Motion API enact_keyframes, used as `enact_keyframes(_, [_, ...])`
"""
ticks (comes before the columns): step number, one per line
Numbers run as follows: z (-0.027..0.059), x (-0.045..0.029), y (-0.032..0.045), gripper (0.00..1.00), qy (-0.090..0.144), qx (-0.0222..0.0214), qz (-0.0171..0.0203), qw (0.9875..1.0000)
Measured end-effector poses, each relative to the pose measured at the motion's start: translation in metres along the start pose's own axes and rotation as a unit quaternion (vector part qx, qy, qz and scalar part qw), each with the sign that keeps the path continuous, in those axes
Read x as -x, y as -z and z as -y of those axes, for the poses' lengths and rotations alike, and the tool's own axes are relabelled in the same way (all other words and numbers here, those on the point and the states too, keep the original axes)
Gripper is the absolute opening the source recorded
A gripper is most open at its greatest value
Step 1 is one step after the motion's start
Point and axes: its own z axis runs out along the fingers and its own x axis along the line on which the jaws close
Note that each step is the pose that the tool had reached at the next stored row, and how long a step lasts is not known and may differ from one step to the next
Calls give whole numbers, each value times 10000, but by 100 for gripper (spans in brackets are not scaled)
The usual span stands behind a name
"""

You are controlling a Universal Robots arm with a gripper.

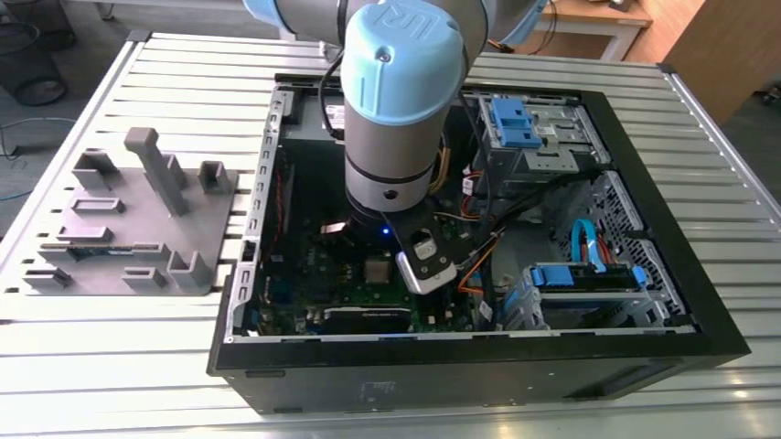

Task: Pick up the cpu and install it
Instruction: 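Place the cpu into insertion slot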

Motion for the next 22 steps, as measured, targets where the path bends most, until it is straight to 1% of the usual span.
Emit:
enact_keyframes(4, [0, 0, 0, 45, 0, -1, -1, 10000])
enact_keyframes(6, [0, 0, 1, 44, 0, -1, -1, 10000])
enact_keyframes(7, [0, 0, 0, 41, 0, -1, 0, 10000])
enact_keyframes(22, [0, 0, -1, 41, 0, 0, 0, 10000])
